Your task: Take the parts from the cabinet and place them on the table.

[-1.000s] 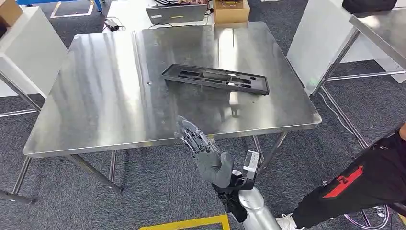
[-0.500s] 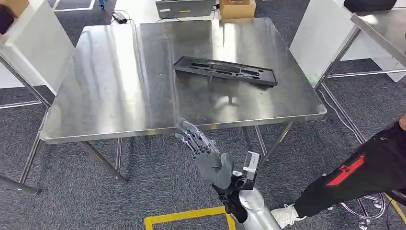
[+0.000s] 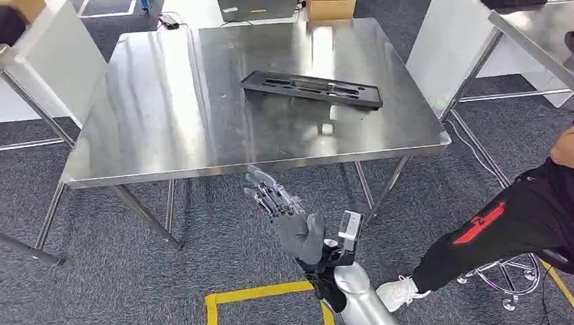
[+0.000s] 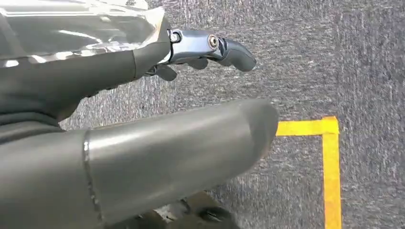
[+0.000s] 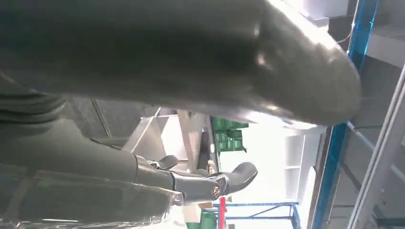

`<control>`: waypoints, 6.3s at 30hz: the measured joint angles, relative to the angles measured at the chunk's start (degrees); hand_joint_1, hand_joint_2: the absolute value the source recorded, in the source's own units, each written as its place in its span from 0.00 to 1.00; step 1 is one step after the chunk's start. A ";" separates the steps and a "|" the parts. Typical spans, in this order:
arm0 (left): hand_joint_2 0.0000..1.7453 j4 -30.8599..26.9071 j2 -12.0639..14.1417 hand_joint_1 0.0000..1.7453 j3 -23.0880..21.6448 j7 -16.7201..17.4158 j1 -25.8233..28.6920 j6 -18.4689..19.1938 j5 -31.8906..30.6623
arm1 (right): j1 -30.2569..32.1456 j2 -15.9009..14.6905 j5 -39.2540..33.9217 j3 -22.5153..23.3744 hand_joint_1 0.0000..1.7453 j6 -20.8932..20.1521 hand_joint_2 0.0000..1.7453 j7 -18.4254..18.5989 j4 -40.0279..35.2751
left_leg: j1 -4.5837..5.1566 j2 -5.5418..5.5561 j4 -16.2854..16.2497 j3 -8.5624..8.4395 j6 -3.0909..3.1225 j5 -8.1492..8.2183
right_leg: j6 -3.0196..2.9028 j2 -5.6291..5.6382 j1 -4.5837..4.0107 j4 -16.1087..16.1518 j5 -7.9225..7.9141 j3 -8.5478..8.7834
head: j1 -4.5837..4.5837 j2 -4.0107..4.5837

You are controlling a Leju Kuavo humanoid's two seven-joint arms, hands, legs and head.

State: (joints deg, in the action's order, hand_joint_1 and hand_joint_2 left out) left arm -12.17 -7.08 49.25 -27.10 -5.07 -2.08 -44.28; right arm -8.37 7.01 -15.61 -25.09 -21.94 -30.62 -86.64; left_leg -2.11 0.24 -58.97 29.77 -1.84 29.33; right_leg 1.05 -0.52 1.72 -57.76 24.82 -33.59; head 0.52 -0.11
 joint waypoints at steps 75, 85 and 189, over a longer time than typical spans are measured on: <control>0.00 0.13 0.54 0.00 2.99 -2.78 0.80 -0.07 -3.98 | 5.93 -6.03 38.62 34.21 0.00 28.22 0.00 40.67 74.82 | 1.04 -0.84 2.98 2.78 4.14 -3.77 | 2.95 0.22 0.06 -14.22 8.49 -2.27 | 0.98 0.00; 0.00 0.15 0.68 0.00 2.99 -2.73 0.73 -0.33 -4.76 | 5.60 -5.99 40.50 34.42 0.00 30.38 0.00 37.90 75.08 | 0.27 -0.47 -2.11 7.14 0.99 -0.68 | -0.51 0.51 0.11 0.98 4.07 4.57 | 0.74 0.00; 0.00 0.50 0.70 0.00 2.97 -0.55 0.71 -4.72 -7.89 | 5.95 -4.76 44.44 34.82 0.00 30.18 0.00 39.67 75.89 | 1.28 3.11 1.20 0.27 2.50 -0.41 | 1.23 7.86 -0.49 0.78 0.83 0.96 | 0.70 0.00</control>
State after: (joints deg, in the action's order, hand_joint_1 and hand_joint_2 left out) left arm -11.67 -6.38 52.22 -27.65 -4.36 -6.80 -52.17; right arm -2.42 2.25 28.83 9.73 8.24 9.05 -10.75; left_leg -0.84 3.35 -57.77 30.03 0.66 28.92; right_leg 2.28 7.33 1.23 -56.98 25.65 -32.63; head 1.22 -0.11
